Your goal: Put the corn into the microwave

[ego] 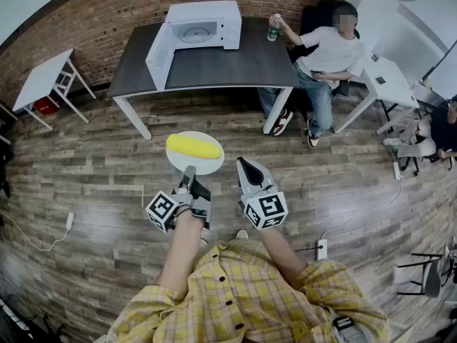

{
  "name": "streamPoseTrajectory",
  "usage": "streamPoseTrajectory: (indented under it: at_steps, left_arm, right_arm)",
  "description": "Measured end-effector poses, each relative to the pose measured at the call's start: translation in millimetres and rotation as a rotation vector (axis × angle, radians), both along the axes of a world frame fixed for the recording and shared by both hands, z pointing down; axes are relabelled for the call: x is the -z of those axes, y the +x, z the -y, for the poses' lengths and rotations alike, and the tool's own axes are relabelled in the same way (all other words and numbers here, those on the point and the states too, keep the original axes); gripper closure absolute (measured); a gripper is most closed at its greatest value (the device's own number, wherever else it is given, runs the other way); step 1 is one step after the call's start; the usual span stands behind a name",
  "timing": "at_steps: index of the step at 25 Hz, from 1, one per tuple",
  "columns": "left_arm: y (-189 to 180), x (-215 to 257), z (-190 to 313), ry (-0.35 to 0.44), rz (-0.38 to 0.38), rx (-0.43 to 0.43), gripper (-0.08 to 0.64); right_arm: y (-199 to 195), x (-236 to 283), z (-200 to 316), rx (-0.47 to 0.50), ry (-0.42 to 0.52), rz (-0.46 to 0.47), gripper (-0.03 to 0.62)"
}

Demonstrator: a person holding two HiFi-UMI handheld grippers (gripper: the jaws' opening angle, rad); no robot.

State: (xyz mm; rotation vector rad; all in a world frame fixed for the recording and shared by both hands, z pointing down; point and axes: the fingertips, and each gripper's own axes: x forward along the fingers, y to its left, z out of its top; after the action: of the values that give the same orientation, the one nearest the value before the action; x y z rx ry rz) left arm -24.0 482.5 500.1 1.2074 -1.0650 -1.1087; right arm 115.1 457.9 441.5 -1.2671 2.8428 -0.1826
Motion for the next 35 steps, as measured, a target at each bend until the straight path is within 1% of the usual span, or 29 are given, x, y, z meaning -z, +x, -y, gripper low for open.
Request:
streamPoseTrajectory:
  at_steps: [4, 9, 13, 16, 21, 25, 30, 35]
  left_arm:
    - [-1.0, -0.9, 3.7, -0.009, 0.011, 0.002, 0.546]
    - [2.2, -7.1, 3.2, -0.035, 0.042, 0.010, 0.546]
    - [14.8, -2.9, 4.4, -0.022, 0.037, 0.016, 0.546]
    - [22.1, -6.5, 5.6, -0.033, 0.060, 0.025, 0.546]
    - [43.4, -9.0, 14.4, -0.036, 0.065, 0.036, 0.546]
    - [57.4, 3.4, 24.0, 0.005, 0.023, 0.057, 0.546]
    - [60.6, 3.5, 44.1, 0.002, 0.028, 0.066, 0.546]
    - [52.3, -4.1, 83.2, -0.001, 0.009, 0.076, 0.546]
  right_arm:
    - [-0.6, -1.1, 5.9, -0.001, 0.000, 0.001, 0.588]
    - [5.3, -0.1, 8.1, 0.009, 0.006, 0.002, 0.588]
    - [15.0, 0.5, 9.2, 0.022, 0.011, 0.007, 0.588]
    - [25.6, -1.4, 14.7, 0.020, 0.003, 0.008, 0.588]
    - [48.3, -4.3, 27.7, 0.020, 0.005, 0.006, 0.589]
    - [56.3, -1.6, 38.1, 0.046, 0.026, 0.011, 0.588]
    - [57.3, -3.0, 60.3, 0.058, 0.031, 0.017, 0.588]
    - [46.3, -13.0, 97.6, 0.070, 0.016, 0.008, 0.588]
